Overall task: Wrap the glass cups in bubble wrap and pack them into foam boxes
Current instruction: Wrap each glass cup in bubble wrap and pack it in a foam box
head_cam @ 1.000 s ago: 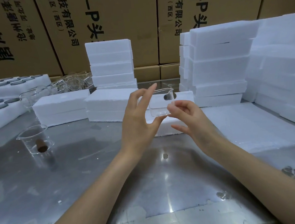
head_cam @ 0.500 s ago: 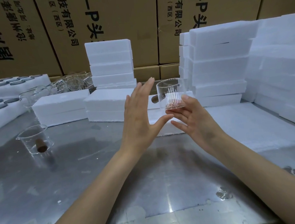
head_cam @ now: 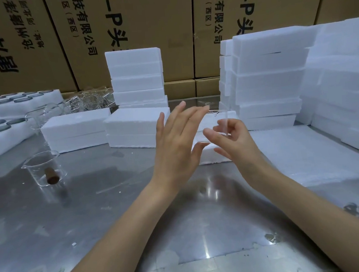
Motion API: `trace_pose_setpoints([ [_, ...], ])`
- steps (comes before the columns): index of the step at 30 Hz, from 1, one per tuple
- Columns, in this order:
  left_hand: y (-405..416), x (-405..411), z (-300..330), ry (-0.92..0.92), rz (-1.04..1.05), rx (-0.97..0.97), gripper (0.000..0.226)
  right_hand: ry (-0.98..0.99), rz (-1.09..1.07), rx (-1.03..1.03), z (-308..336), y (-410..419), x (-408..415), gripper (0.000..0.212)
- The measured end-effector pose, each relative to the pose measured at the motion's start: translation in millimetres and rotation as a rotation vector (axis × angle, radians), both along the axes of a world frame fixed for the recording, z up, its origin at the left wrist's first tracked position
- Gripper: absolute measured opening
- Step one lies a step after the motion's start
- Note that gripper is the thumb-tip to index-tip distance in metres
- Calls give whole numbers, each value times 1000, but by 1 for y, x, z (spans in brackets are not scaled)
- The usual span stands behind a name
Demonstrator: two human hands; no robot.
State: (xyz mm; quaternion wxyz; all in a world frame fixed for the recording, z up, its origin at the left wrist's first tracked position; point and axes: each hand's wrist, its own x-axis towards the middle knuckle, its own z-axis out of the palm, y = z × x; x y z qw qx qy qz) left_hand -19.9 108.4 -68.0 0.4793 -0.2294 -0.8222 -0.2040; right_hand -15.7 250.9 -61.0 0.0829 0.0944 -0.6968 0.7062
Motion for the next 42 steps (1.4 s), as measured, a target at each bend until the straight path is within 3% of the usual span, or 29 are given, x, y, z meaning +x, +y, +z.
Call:
trace_pose_setpoints([
  [4,2,0,0,34,6,31,75,-11,9,-75,0,5,-5,60],
  [7,0,1,2,-29,-21,187,96,-49,60,-194,-1,10,-10,31],
  [9,-2,2,1,-99,-79,295,101,-76,101,-276,0,12,-12,25],
  [14,0,3,1,-272,-173,387,88,-109,156,-284,1,11,-10,46],
  [18,3,1,-1,-358,-276,375,77,-120,224,-271,2,9,-7,45],
  [22,3,2,1,-320,-283,412,53,-158,292,-214,1,8,-9,41],
  [24,1,2,1,-260,-272,441,48,-162,306,-198,1,8,-9,53],
  [32,0,2,1,-190,-146,310,58,-49,148,-105,-3,5,-8,65],
  [37,2,7,6,-259,-192,368,81,-141,268,-297,0,11,-10,48],
  [42,1,11,7,-379,-240,425,87,-230,396,-469,6,14,-9,56],
])
